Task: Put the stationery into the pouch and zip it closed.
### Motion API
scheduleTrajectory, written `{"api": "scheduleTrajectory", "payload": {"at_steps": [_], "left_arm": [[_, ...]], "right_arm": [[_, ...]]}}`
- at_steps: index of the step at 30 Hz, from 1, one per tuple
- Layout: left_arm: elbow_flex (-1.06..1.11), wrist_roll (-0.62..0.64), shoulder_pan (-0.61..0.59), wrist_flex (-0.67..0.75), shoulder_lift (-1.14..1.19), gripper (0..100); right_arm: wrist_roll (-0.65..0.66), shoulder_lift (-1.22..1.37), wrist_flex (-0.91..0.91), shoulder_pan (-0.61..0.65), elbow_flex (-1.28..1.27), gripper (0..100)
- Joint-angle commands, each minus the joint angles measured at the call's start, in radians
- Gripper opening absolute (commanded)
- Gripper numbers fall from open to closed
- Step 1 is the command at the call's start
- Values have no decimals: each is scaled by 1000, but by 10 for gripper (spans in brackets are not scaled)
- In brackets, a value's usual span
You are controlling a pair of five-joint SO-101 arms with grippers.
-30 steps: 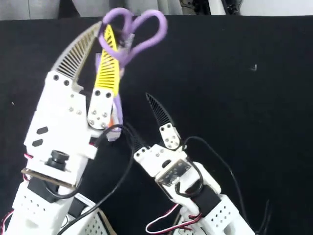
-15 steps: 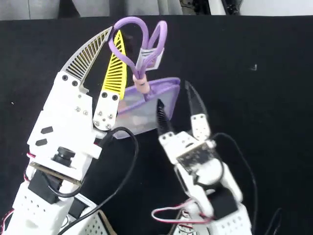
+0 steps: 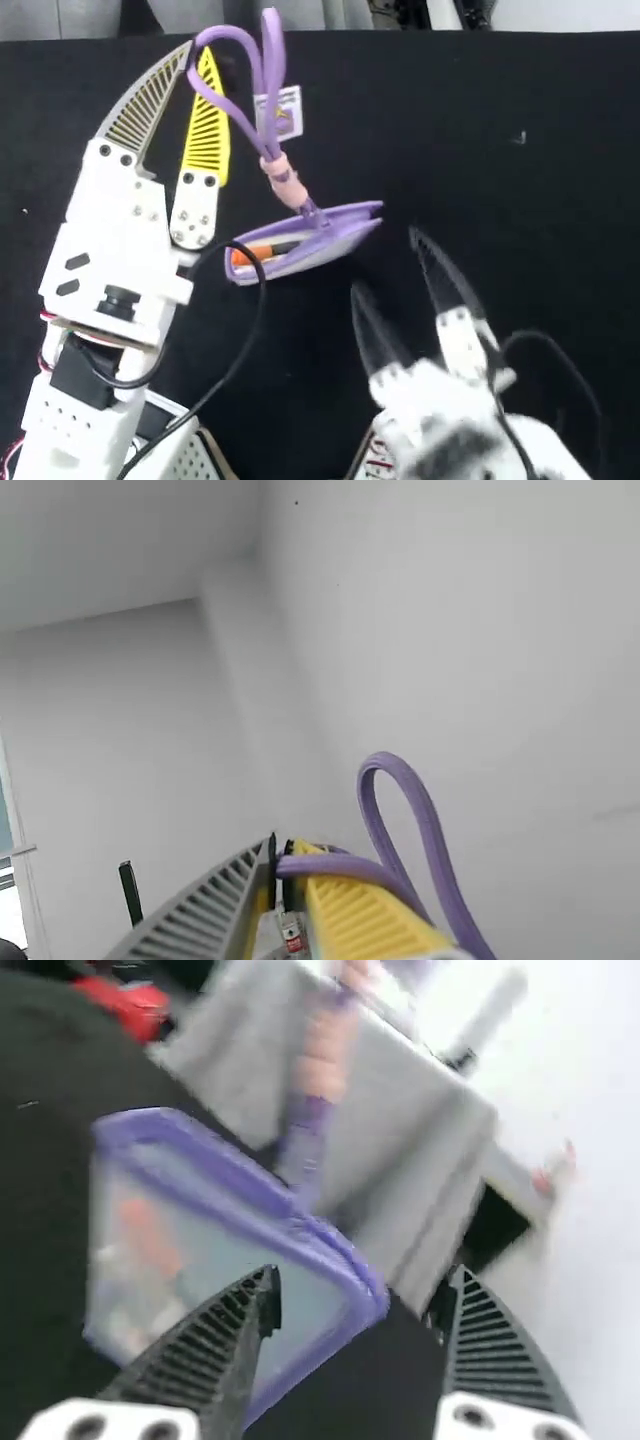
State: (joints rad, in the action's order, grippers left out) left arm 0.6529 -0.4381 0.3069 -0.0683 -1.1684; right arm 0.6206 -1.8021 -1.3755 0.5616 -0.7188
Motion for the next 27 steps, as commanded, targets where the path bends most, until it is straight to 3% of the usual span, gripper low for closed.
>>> {"api": "scheduleTrajectory", "payload": {"at_steps": [1,8,13,22,27], "left_arm": [[-39,3,-22,-3,-14,29],[-38,3,-27,-5,-14,29],[-38,3,-27,-5,-14,29],[-28,3,-19,-5,-14,29],[16,3,-18,0,-14,29]], "right_arm": [[117,188,-157,58,208,256],[338,618,-222,-63,516,254],[474,777,-224,-103,547,254],[569,978,-269,-112,550,254],[594,1081,-166,-158,545,254]]}}
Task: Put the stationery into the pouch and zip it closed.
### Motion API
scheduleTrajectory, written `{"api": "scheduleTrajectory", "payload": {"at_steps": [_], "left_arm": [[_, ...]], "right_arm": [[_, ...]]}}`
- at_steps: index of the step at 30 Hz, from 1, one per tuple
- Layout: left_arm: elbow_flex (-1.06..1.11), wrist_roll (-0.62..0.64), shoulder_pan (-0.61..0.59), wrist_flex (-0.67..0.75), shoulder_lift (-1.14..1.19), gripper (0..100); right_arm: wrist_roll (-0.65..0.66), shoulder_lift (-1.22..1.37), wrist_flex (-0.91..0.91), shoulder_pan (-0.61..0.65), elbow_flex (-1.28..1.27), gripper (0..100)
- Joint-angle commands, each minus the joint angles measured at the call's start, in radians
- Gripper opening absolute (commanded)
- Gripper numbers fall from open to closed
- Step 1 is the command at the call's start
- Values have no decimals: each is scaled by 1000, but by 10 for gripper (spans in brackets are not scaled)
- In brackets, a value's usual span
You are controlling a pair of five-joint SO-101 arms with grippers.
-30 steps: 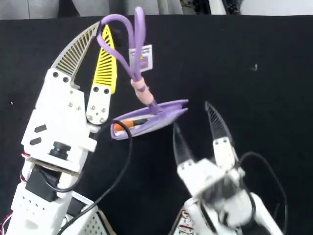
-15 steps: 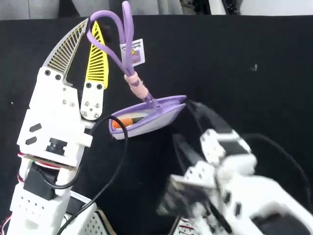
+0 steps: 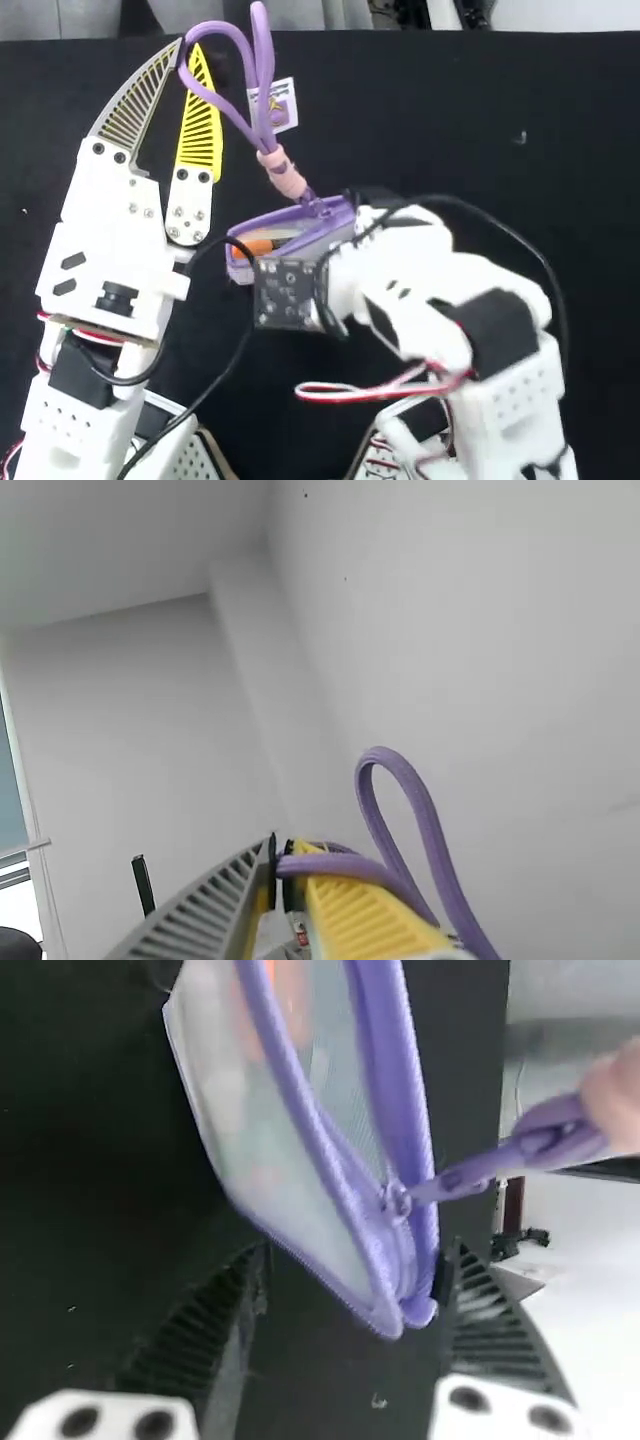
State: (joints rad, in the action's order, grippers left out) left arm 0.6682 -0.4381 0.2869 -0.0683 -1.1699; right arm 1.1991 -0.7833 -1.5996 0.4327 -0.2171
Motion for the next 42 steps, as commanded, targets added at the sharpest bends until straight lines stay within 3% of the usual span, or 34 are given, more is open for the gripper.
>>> {"api": "scheduleTrajectory", "payload": {"at_steps": [1,4,9,15,21,28,38,42], "left_arm": [[5,3,2,0,-12,29],[10,3,-1,2,-12,29],[10,3,-7,2,-12,29],[12,0,-15,2,-12,29],[13,8,-159,-3,-12,29],[16,209,-346,-3,-49,29],[148,201,-394,-3,-235,29],[208,117,-447,2,-262,29]], "right_arm": [[21,82,68,-32,42,254],[55,127,52,-28,27,219],[46,96,49,2,-15,6],[0,-53,114,-3,-119,11],[6,-323,157,-2,-326,11],[8,-456,253,-61,-489,11],[37,-460,287,-130,-545,11],[37,-463,287,-160,-545,11]]}}
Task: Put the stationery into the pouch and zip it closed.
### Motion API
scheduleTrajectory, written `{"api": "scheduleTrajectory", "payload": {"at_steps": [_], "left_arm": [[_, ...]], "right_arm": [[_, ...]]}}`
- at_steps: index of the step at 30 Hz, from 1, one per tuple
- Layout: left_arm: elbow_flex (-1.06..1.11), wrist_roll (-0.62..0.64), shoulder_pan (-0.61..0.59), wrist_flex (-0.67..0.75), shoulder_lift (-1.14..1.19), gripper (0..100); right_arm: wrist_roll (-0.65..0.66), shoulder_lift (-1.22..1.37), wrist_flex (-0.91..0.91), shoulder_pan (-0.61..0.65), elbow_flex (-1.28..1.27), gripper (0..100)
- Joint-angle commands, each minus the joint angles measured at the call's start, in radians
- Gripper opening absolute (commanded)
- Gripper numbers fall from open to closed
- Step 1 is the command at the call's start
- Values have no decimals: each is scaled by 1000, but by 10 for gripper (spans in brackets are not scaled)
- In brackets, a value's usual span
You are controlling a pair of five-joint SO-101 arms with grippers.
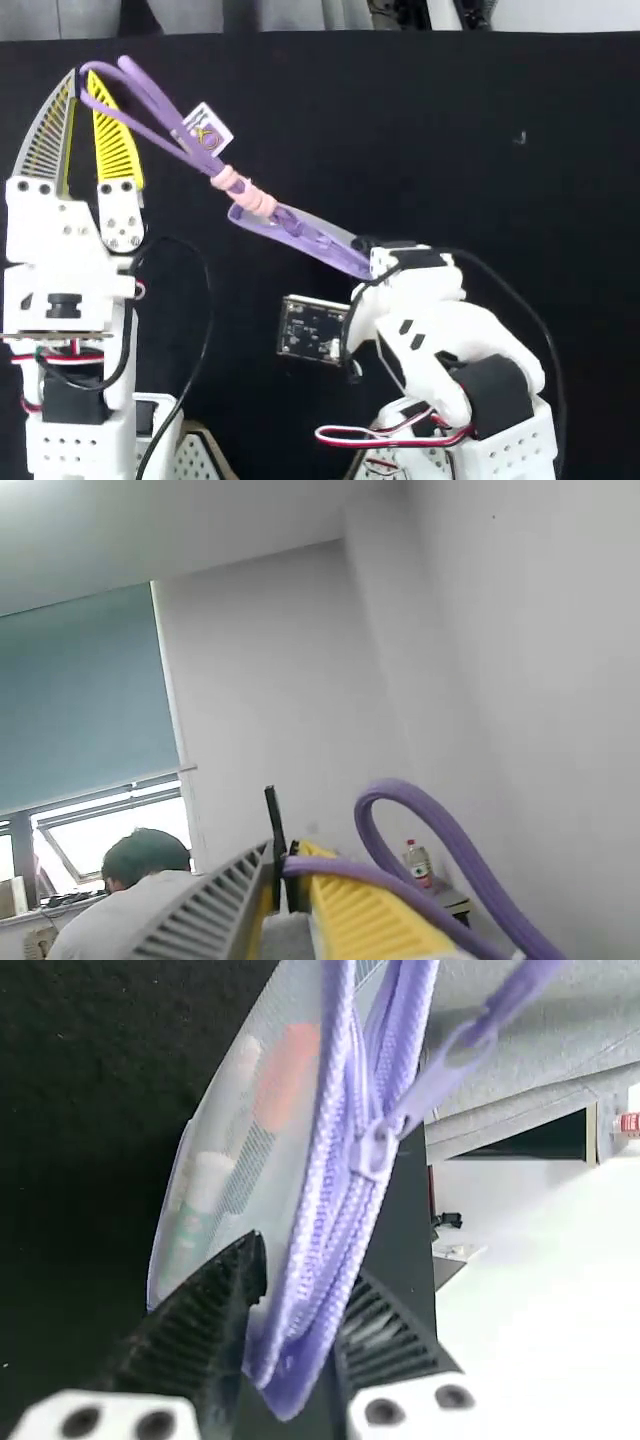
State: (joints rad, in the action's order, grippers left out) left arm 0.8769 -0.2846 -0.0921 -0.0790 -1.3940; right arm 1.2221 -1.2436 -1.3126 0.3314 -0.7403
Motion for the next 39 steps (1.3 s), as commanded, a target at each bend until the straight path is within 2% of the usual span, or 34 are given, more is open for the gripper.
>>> {"api": "scheduleTrajectory", "payload": {"at_steps": [1,11,18,22,25,29,34,36,39], "left_arm": [[12,-38,-88,12,-41,29],[47,-38,-255,14,-37,29],[82,-38,-297,14,-41,29],[125,-38,-291,15,-43,29],[130,-41,-297,15,-43,29],[130,-46,-315,15,-43,29],[154,-44,-375,20,-35,29],[197,-44,-400,78,-35,29],[308,-44,-424,250,-35,29]], "right_arm": [[14,-4,0,-66,-22,11],[17,1,-11,-101,-22,11],[12,-10,-20,-69,-71,11],[-117,-10,64,66,-202,11],[-203,-10,161,118,-288,11],[-209,-12,212,104,-323,11],[-204,-27,213,-8,-326,11],[-183,-58,204,-41,-331,11],[-160,-124,192,-66,-355,11]]}}
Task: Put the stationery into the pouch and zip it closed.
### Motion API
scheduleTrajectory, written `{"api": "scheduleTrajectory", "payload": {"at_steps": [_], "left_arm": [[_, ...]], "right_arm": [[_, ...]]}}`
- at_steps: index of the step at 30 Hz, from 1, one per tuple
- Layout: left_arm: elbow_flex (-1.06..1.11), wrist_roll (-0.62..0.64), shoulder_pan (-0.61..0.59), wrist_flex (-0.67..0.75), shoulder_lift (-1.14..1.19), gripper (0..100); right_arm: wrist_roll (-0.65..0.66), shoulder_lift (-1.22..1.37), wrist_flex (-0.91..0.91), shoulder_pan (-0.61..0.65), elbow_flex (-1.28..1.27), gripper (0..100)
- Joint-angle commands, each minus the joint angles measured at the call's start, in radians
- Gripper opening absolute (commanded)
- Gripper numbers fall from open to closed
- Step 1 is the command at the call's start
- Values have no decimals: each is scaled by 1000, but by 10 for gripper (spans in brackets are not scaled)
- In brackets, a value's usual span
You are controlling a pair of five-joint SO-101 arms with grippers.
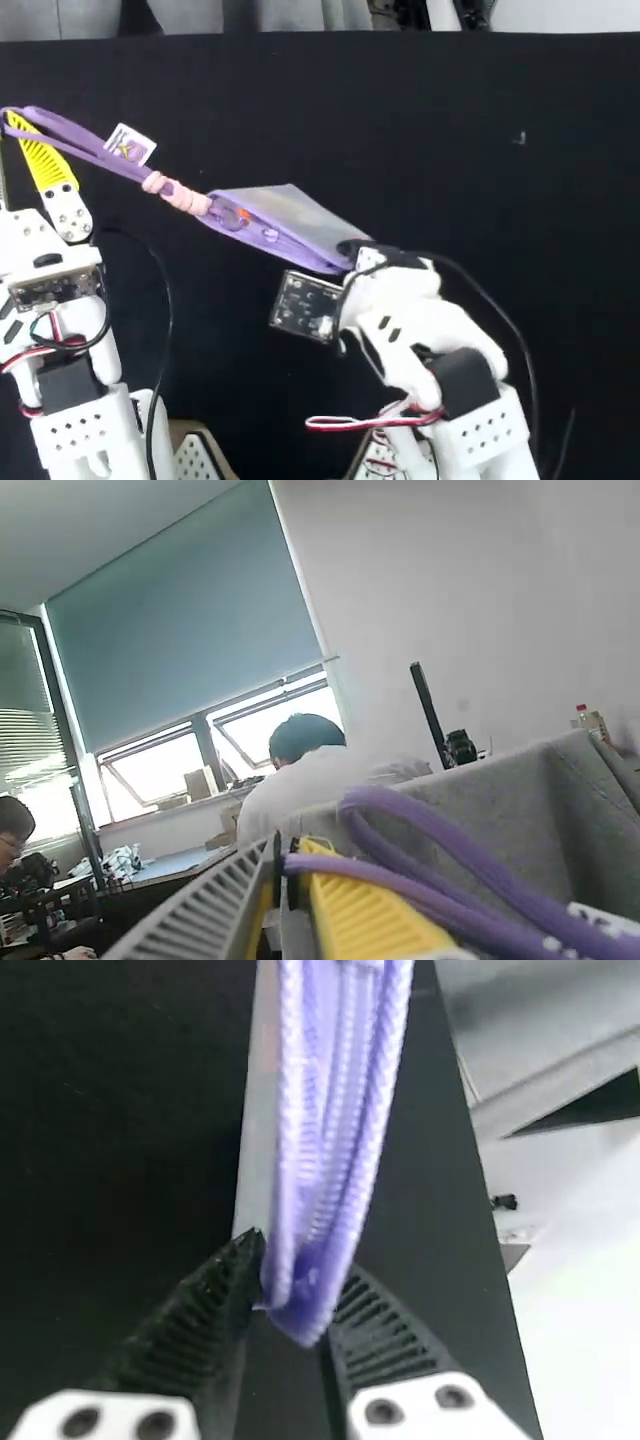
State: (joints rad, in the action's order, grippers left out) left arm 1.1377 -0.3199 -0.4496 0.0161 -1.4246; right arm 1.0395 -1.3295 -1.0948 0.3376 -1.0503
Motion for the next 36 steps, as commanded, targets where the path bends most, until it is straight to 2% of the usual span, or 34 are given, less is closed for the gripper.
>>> {"api": "scheduleTrajectory", "payload": {"at_steps": [1,5,11,17,28,32,36], "left_arm": [[87,-11,-70,219,-5,29],[197,-11,-76,370,-5,29],[209,-11,-85,373,-3,29],[216,-9,-99,373,-3,29],[223,-5,-91,373,-2,29],[234,-3,-53,373,-3,29],[220,-6,12,373,-12,29]], "right_arm": [[23,-62,-26,-72,-62,11],[20,-133,-26,-71,-125,11],[-35,-153,-20,-71,-140,11],[-35,-153,-32,-86,-142,11],[-38,-162,-247,-114,21,11],[-203,-162,-203,-52,24,11],[-315,-162,-172,83,-39,54]]}}
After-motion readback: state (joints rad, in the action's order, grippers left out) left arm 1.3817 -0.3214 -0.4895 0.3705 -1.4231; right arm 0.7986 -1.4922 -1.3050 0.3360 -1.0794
